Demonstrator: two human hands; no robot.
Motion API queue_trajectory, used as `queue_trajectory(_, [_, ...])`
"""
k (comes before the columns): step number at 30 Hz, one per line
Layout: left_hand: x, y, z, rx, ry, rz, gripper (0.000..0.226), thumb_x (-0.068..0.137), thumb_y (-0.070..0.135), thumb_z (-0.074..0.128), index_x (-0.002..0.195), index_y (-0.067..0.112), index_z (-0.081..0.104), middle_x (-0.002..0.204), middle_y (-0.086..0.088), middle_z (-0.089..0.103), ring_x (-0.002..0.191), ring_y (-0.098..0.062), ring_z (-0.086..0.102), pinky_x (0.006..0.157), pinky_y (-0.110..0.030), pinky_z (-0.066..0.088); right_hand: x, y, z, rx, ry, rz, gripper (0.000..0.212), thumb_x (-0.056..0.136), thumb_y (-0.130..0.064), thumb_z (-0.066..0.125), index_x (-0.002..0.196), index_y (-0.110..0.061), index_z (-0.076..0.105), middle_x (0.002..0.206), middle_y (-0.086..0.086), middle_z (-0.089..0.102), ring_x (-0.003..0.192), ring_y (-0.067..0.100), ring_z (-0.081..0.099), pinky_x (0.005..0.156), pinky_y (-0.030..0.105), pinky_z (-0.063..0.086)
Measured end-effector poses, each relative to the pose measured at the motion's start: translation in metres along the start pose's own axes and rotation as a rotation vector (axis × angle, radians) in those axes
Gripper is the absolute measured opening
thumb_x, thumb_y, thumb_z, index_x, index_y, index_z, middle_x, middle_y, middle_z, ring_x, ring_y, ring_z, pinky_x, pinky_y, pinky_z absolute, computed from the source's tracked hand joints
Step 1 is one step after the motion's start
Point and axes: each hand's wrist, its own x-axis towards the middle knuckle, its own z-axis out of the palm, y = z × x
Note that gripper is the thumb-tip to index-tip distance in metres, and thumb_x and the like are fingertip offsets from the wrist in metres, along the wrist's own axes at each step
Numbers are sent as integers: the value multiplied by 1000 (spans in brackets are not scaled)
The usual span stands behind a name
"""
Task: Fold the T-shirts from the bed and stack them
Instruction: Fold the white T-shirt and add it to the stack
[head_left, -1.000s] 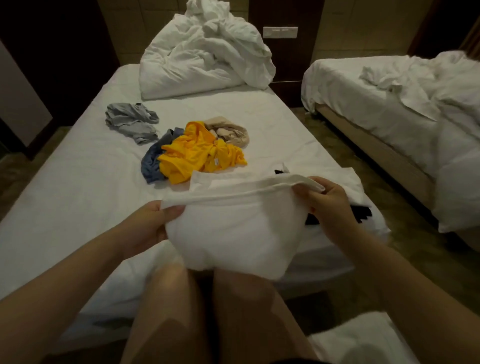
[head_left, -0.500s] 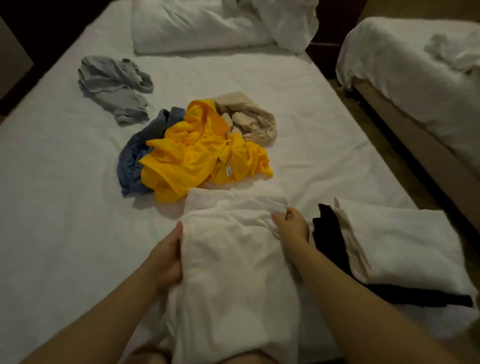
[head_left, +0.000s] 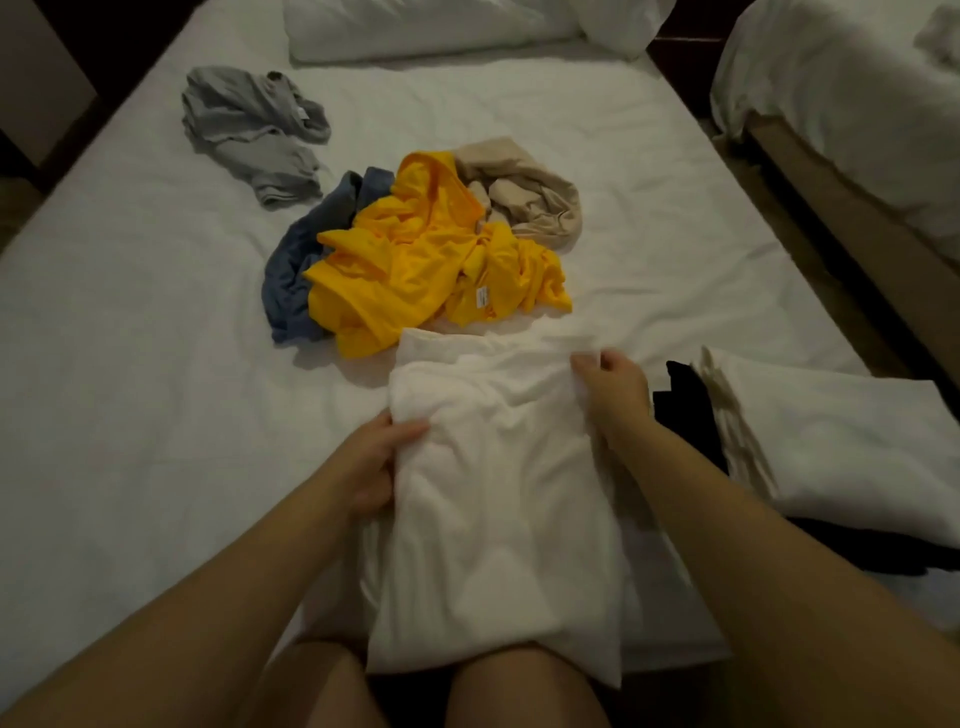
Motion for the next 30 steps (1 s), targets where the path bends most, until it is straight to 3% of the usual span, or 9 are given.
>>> queue_trajectory(3, [7, 13, 4, -181, -17, -32, 37, 87, 12, 56, 124, 16, 53, 114, -11, 65, 100, -29, 63, 77, -43, 56, 11, -21, 1, 34, 27, -104, 30, 91, -23, 53, 65, -16, 41, 63, -1, 43, 60, 12, 39, 54, 28, 31])
queue_trajectory(7, [11, -1, -3, -367, -121, -174, 83, 49, 28, 91, 122, 7, 58, 122, -16, 62, 108, -33, 62, 82, -49, 54, 13, 1, 10, -101, -39, 81, 29, 94, -34, 48, 85, -9, 57, 80, 6, 55, 78, 21, 49, 60, 31, 34])
queue_trajectory(10, [14, -1, -10, -281, -122, -196, 66, 63, 37, 78, 120, 10, 58, 117, -14, 65, 104, -31, 64, 80, -46, 55, 14, 8, 12, 16, -40, 147, 33, 90, -39, 55, 98, -9, 65, 87, 7, 62, 81, 22, 58, 67, 29, 44])
queue_trajectory(14, [16, 3, -8, -88, -88, -222, 54, 73, 23, 70, 123, 8, 56, 106, -13, 69, 92, -28, 68, 70, -39, 58, 9, 13, 4, 171, -187, 204, 37, 87, -29, 63, 117, -8, 61, 102, 6, 65, 89, 21, 62, 80, 33, 52])
queue_trajectory(16, [18, 6, -2, -21, -74, -196, 39, 88, 23, 56, 124, 9, 54, 102, -11, 70, 93, -26, 67, 75, -40, 56, 7, 15, 1, 67, -156, 187, 35, 89, -28, 60, 116, -7, 61, 107, 10, 65, 96, 26, 61, 85, 38, 51])
queue_trajectory(19, [23, 15, 3, -41, -53, -161, 29, 92, 35, 49, 106, 12, 60, 91, -8, 73, 90, -25, 66, 74, -40, 55, 11, 7, -4, -1, -14, 56, 24, 92, -31, 52, 100, -10, 63, 97, 8, 62, 92, 24, 57, 81, 37, 47])
queue_trajectory(24, [20, 8, 6, 190, -31, -139, 31, 87, 29, 61, 116, 18, 57, 93, -1, 73, 86, -21, 68, 66, -35, 55, 10, 23, -7, 88, -60, 135, 36, 90, -31, 57, 118, -8, 59, 107, 8, 63, 103, 26, 59, 89, 39, 49])
queue_trajectory(27, [8, -2, 2, 298, -12, -87, 56, 66, 22, 75, 119, 22, 55, 103, 0, 70, 92, -21, 66, 69, -33, 54, -5, 37, -12, 190, -183, 231, 48, 84, -35, 65, 123, -9, 57, 114, 6, 63, 103, 25, 60, 92, 40, 49])
queue_trajectory(30, [-6, -20, 0, 307, 116, -33, 44, 75, 10, 72, 117, 13, 56, 98, -3, 67, 88, -21, 64, 70, -32, 52, -25, 56, -15, 196, -201, 281, 50, 80, -36, 69, 121, -8, 60, 113, 11, 66, 99, 29, 63, 91, 48, 51])
